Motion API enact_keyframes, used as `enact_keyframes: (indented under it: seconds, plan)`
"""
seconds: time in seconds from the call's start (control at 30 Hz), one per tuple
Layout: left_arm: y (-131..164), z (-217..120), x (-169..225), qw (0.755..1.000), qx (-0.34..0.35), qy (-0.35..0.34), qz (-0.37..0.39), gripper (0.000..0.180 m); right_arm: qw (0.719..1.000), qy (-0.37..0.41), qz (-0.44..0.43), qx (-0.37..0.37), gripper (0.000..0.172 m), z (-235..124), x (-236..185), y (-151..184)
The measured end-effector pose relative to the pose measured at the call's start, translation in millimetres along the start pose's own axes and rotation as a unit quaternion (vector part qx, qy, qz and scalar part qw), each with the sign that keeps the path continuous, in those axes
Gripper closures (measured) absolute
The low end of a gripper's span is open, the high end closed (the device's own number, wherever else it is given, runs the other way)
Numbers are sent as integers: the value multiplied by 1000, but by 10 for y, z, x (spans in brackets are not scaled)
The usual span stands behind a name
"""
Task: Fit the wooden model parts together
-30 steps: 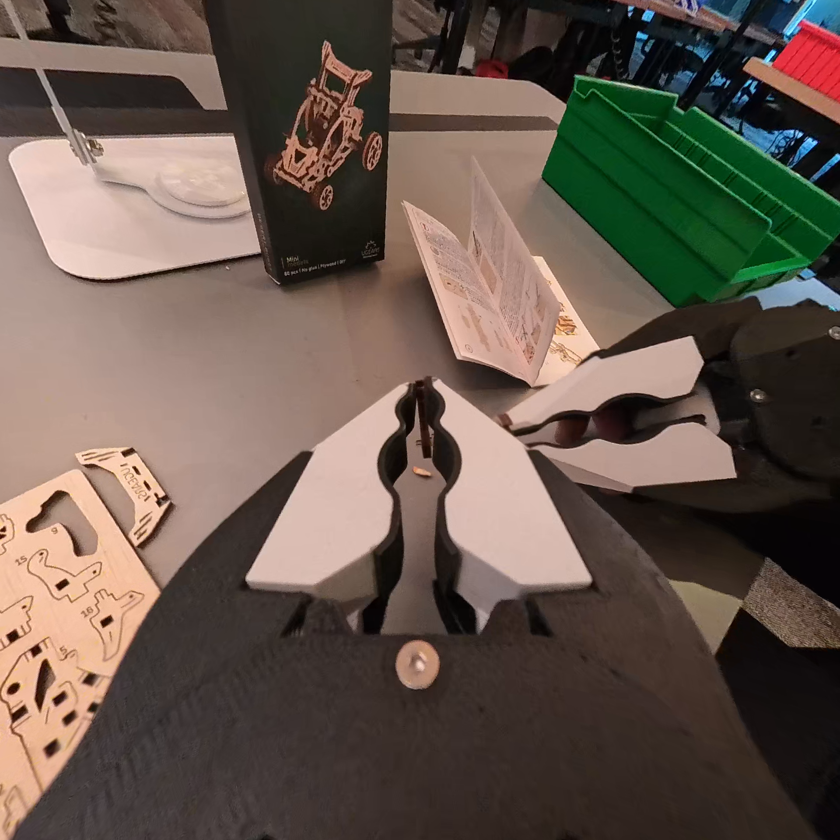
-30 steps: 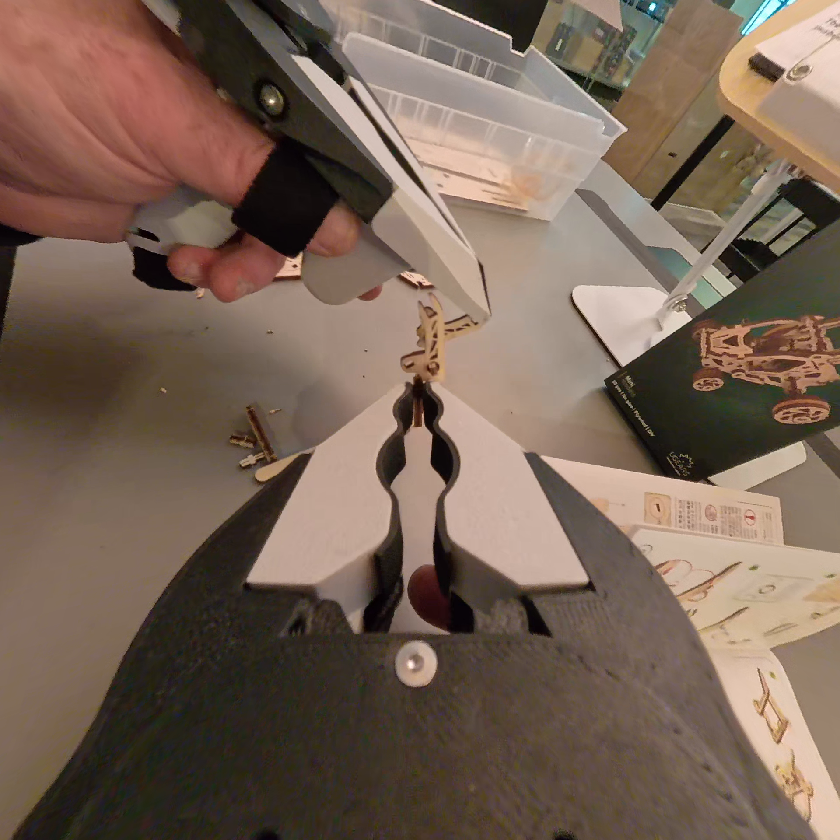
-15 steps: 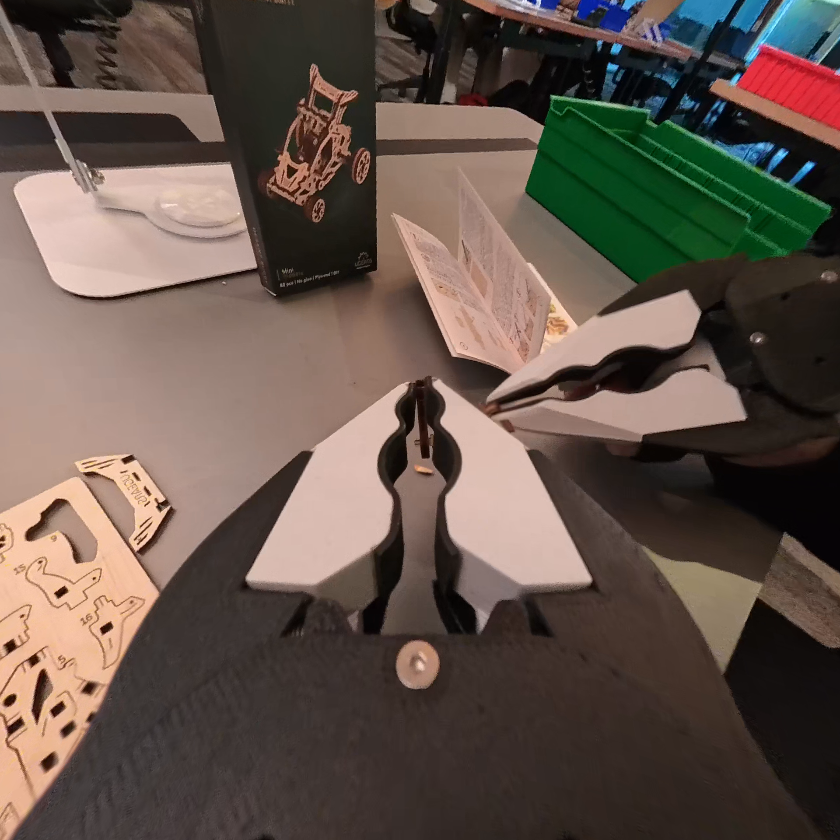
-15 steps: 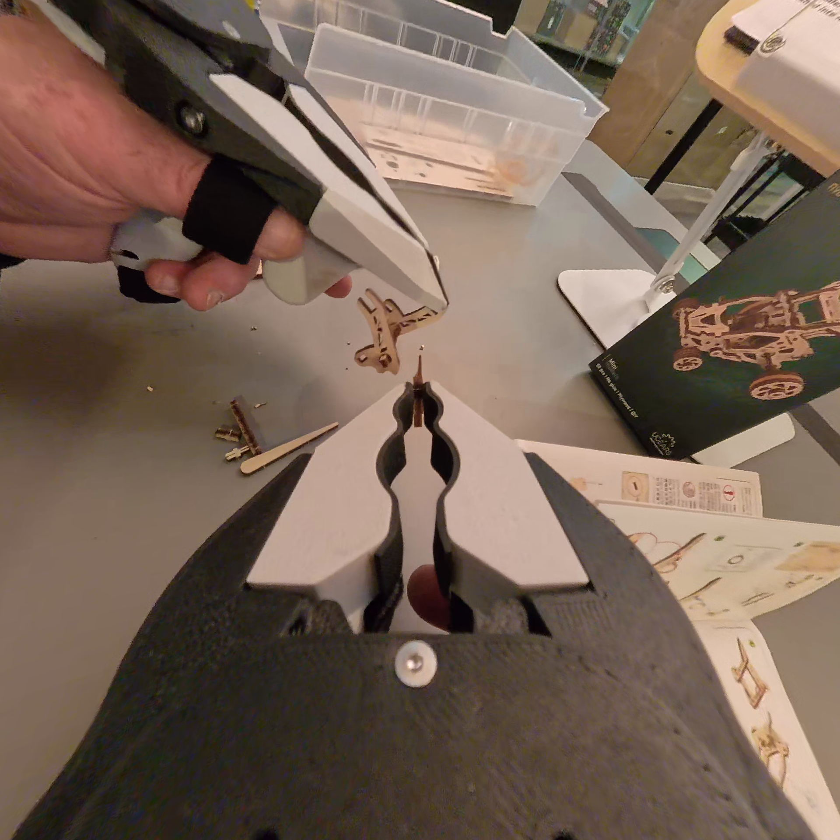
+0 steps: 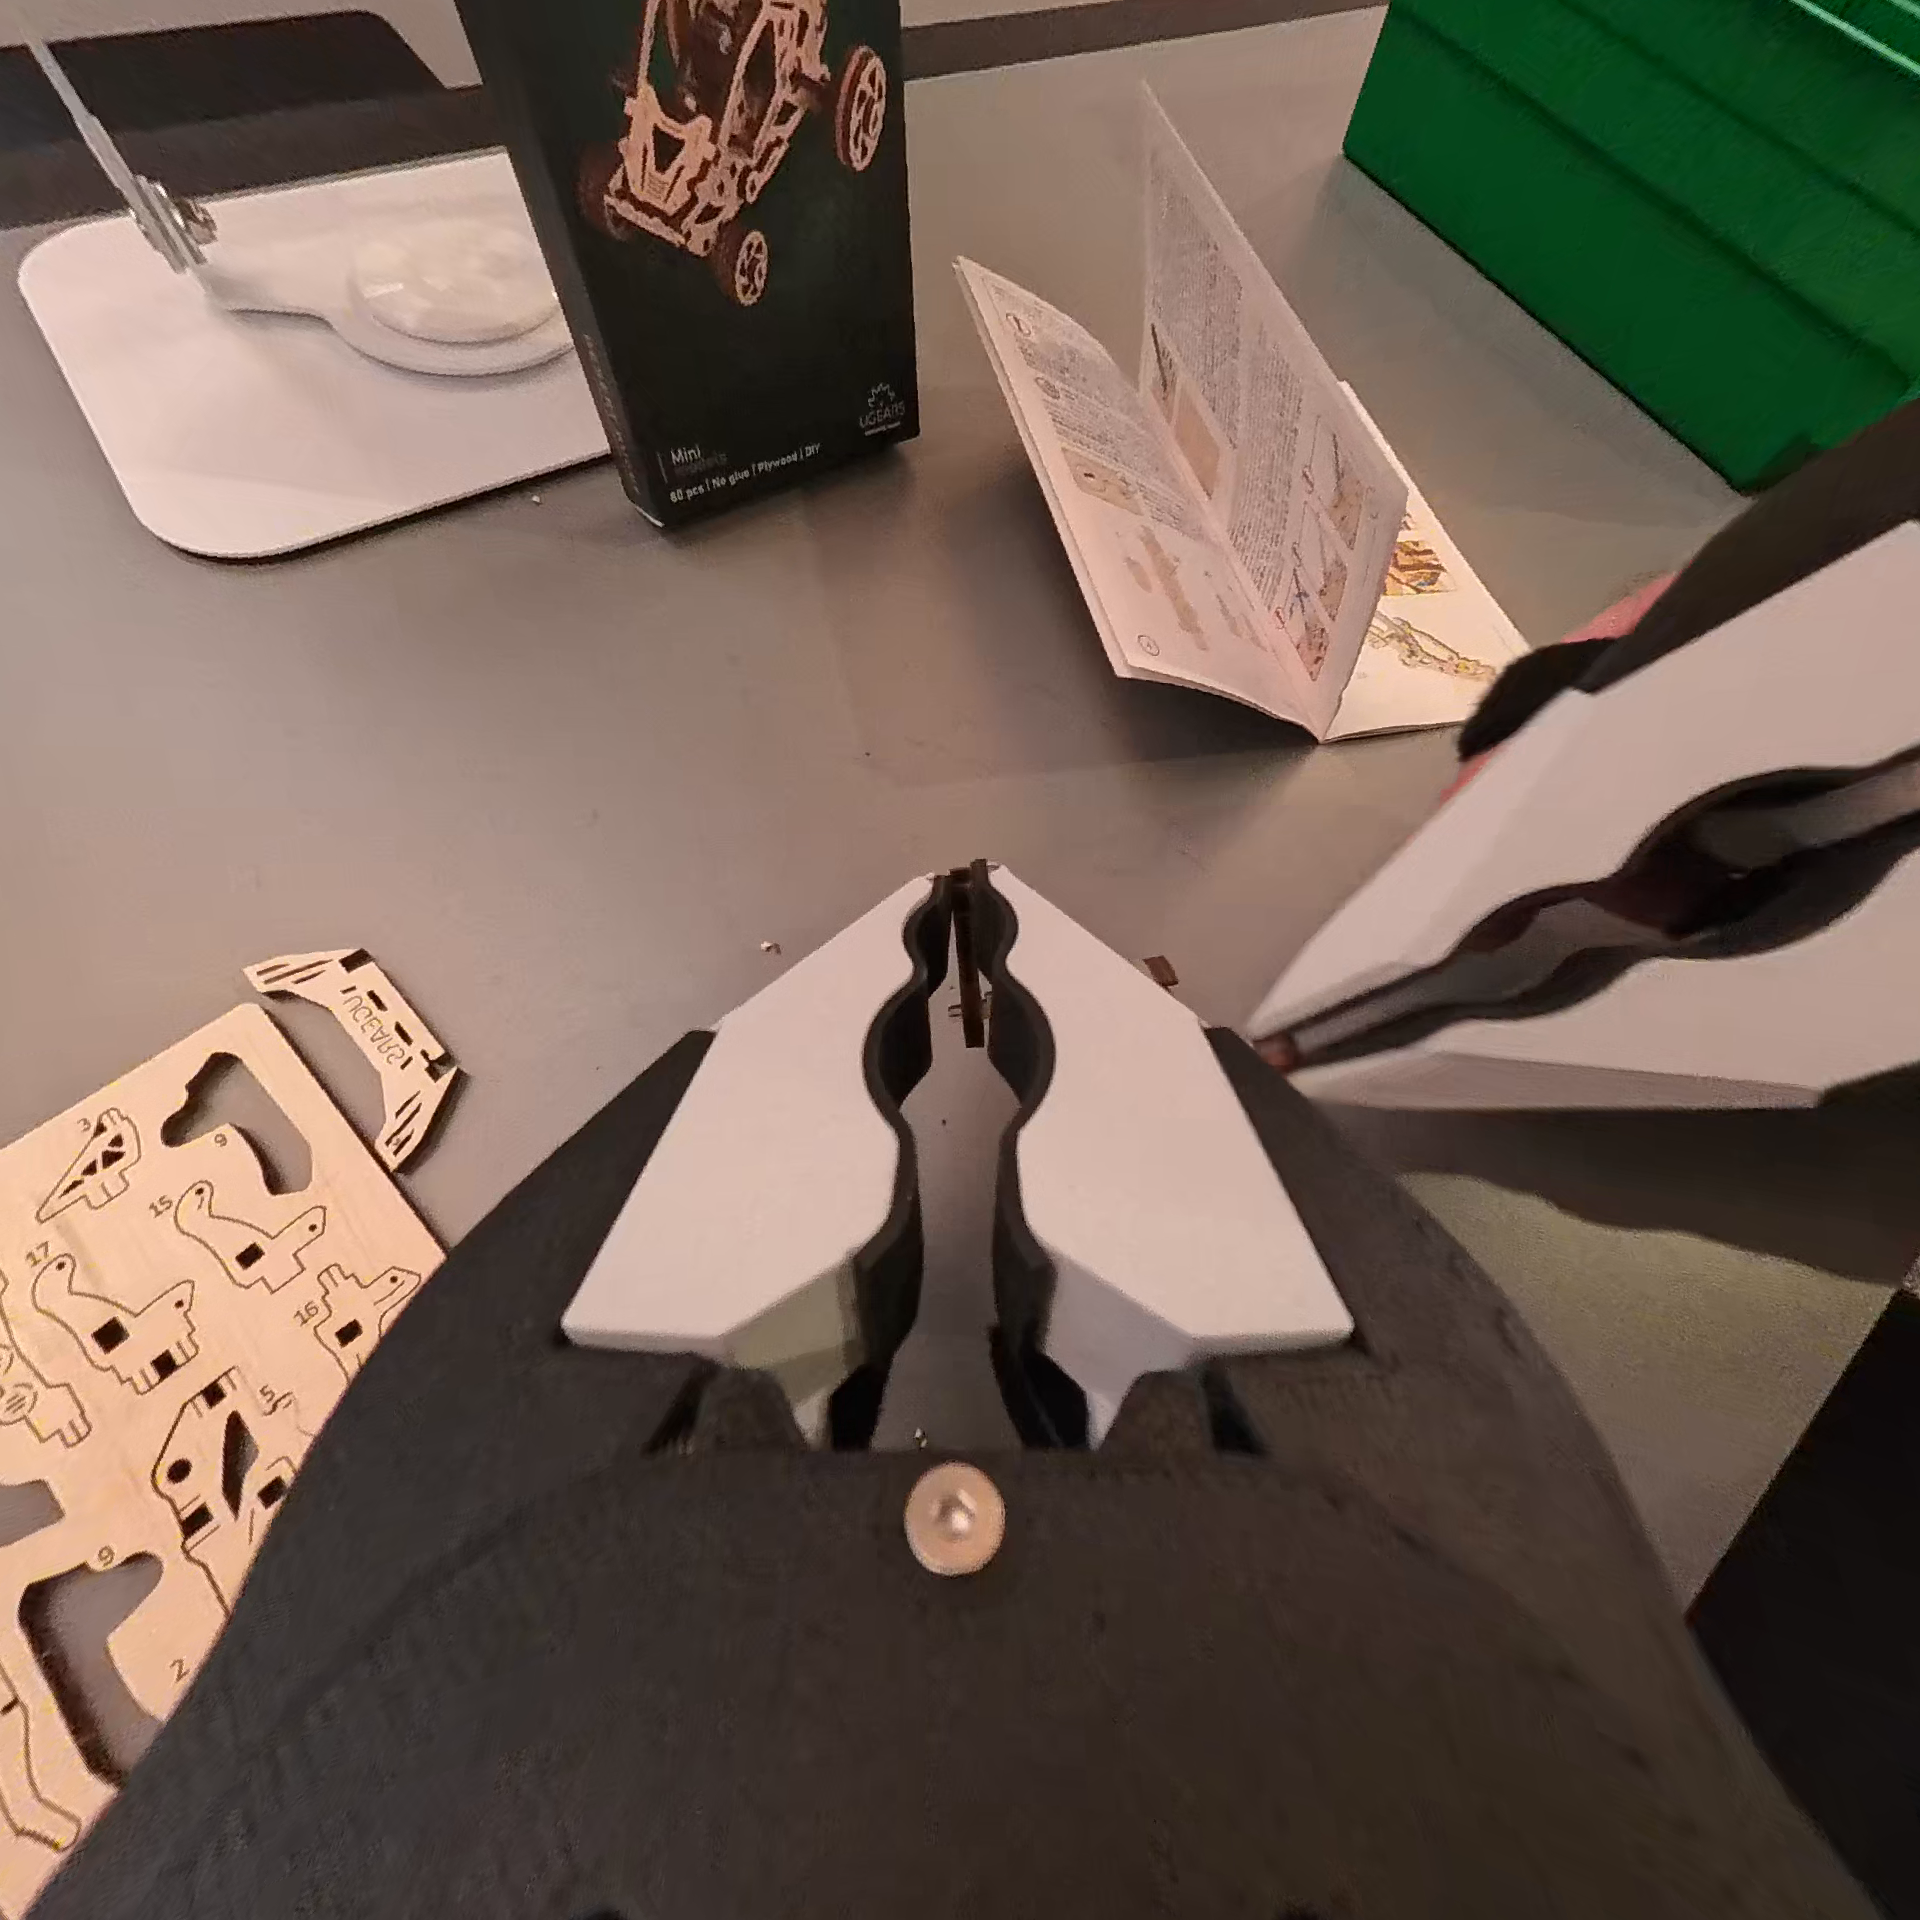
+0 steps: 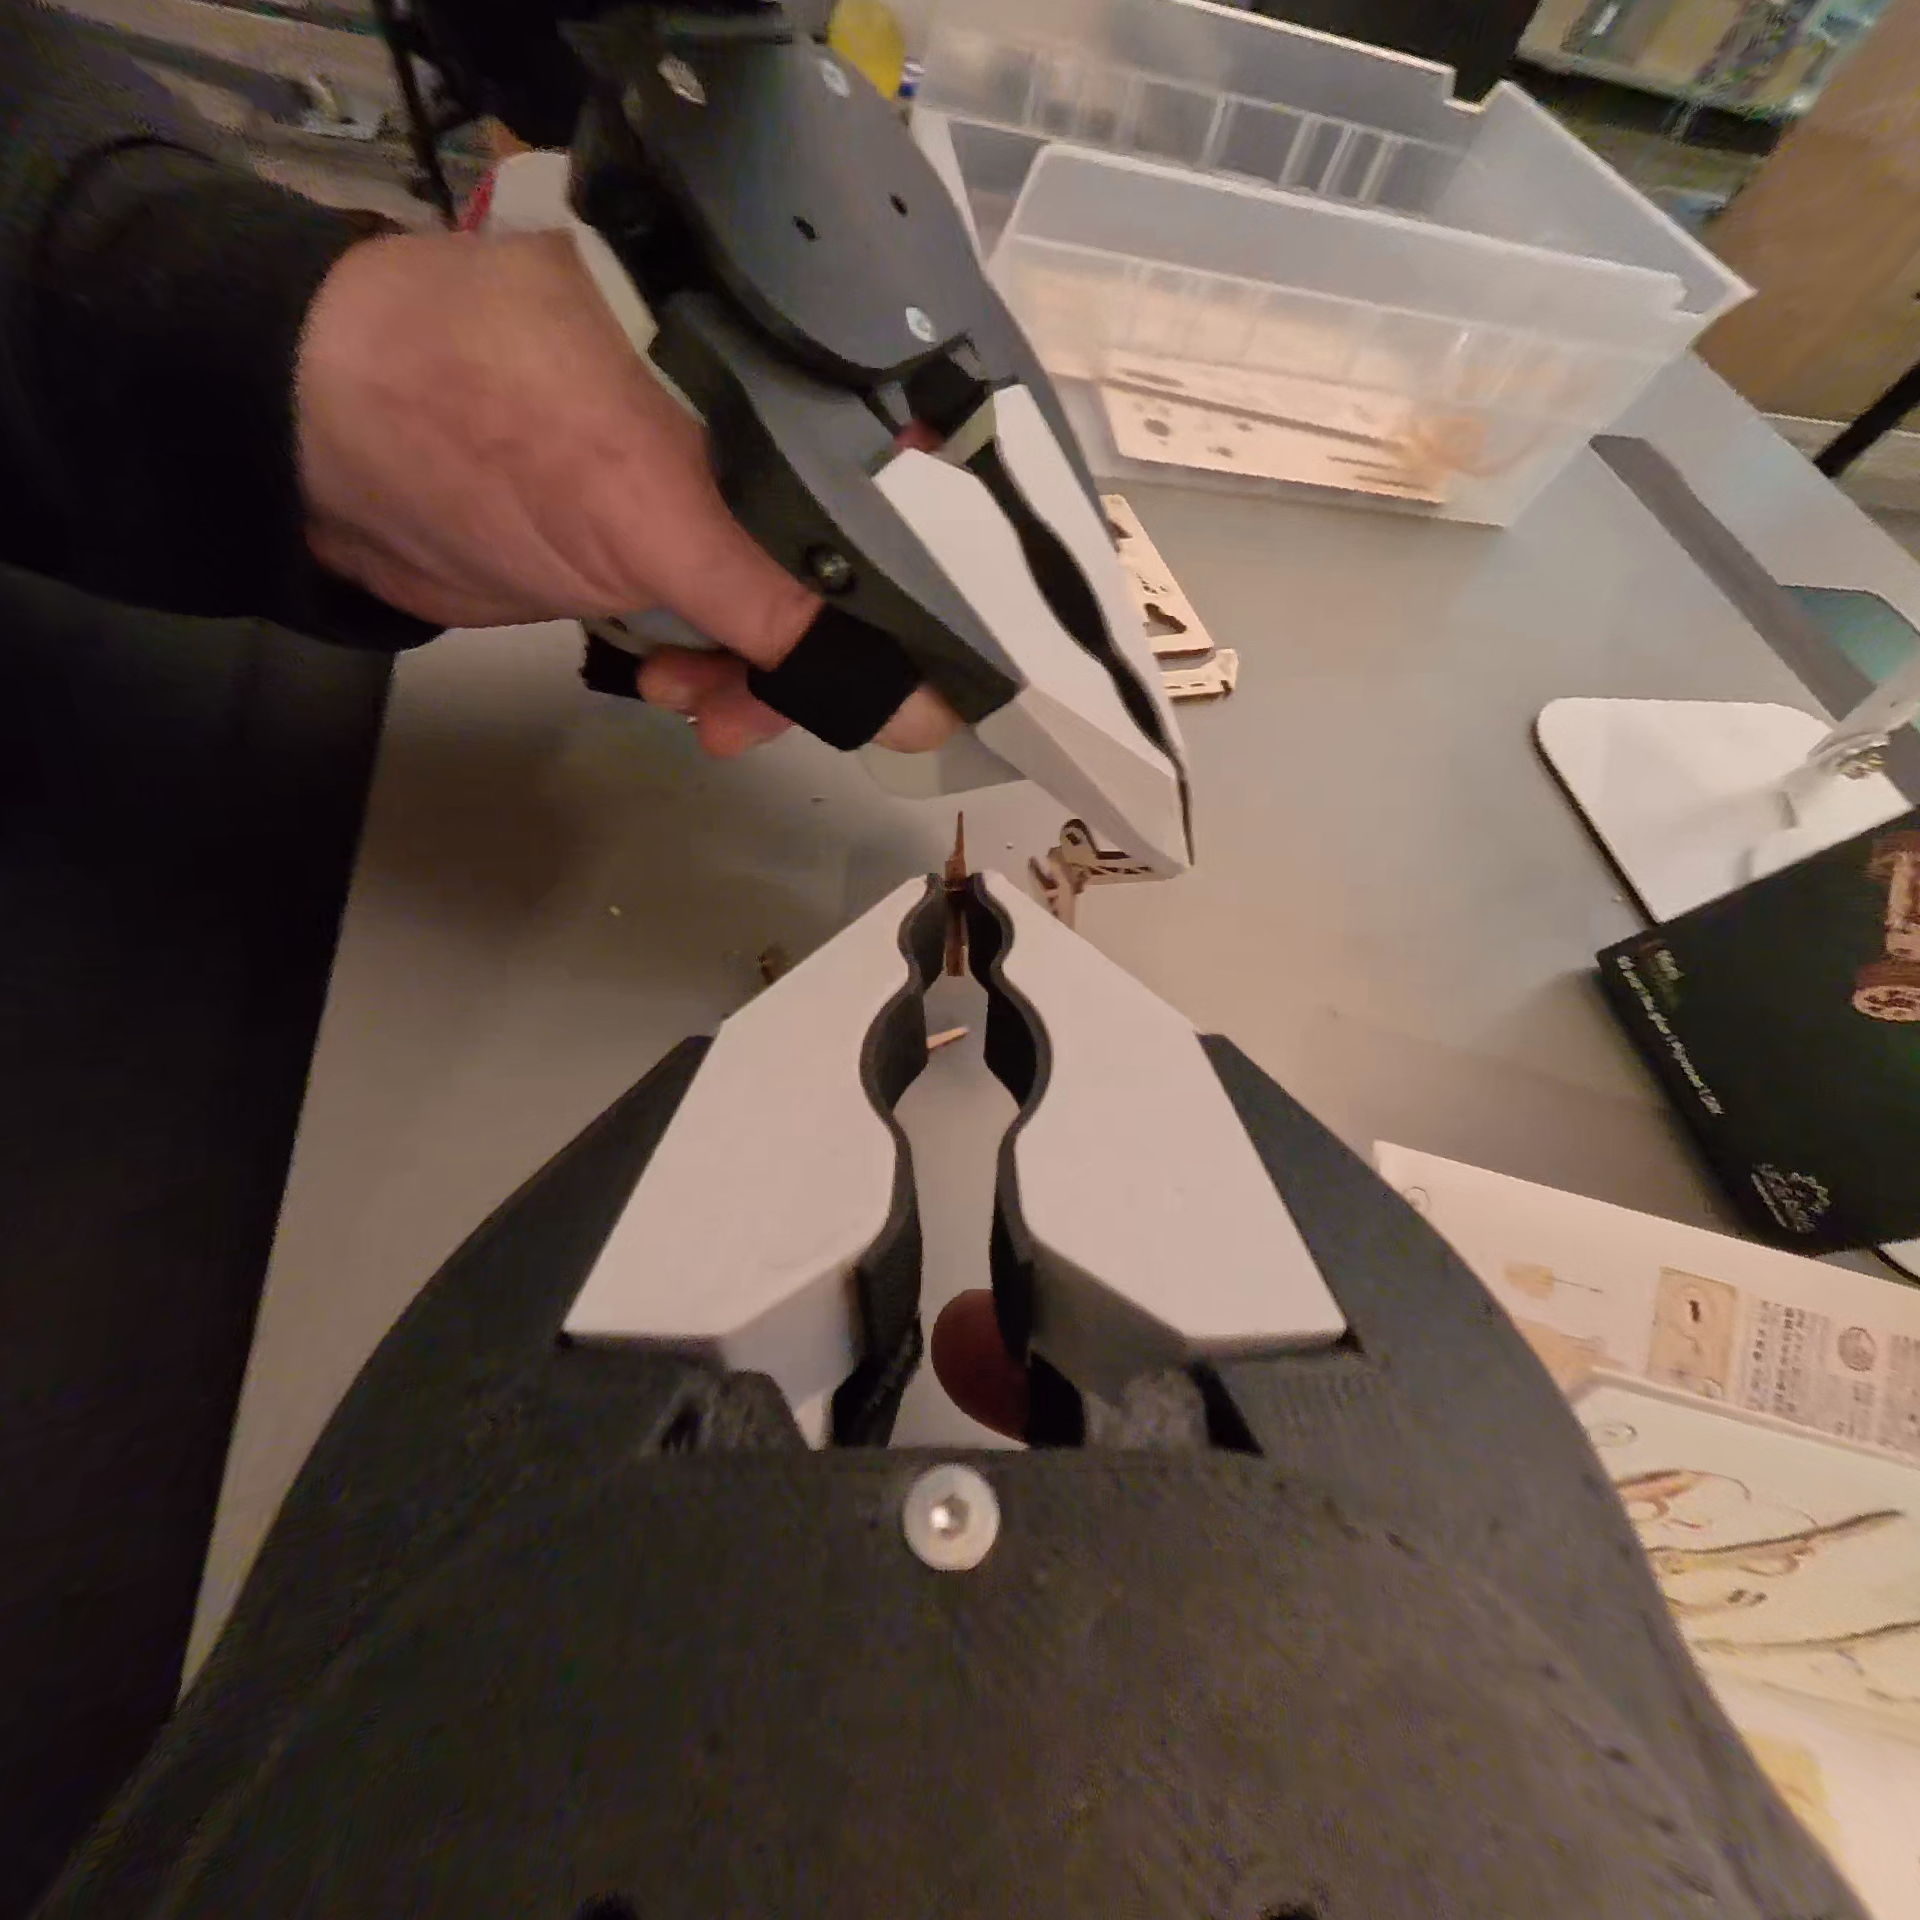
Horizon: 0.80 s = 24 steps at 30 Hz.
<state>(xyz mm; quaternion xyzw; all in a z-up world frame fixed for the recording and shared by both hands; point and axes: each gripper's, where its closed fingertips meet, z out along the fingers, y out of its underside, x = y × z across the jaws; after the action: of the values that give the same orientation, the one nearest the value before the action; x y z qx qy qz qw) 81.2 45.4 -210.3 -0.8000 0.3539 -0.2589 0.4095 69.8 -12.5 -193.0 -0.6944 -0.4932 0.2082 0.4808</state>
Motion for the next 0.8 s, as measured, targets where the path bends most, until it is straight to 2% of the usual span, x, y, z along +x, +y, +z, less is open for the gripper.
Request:
enact_keyframes:
  seconds: [0.1, 0.27, 0.37, 0.47, 0.57, 0.8]
  plan:
    - [22, 1, 2, 1000, -3, -1, -5, 179, 999, 33, 41, 11, 170, 12, 162, -4]
    - [68, 18, 20, 1000, -14, -1, -11, 179, 995, 66, 71, -13, 170, 24, 308, 124]
    - [93, 23, 3, 1000, -24, -7, -15, 179, 998, 31, 56, 10, 170, -42, 179, 18]
    - [84, 24, 11, 999, -27, -4, -24, 179, 998, -40, 41, -10, 170, -8, -84, 33]
    - [72, 24, 34, 999, -28, -7, -14, 179, 999, -16, 34, -23, 170, 93, -38, 95]
    - [115, 28, 30, 999, -34, -11, -13, 179, 994, 24, 105, -14, 171, 90, 181, 135]
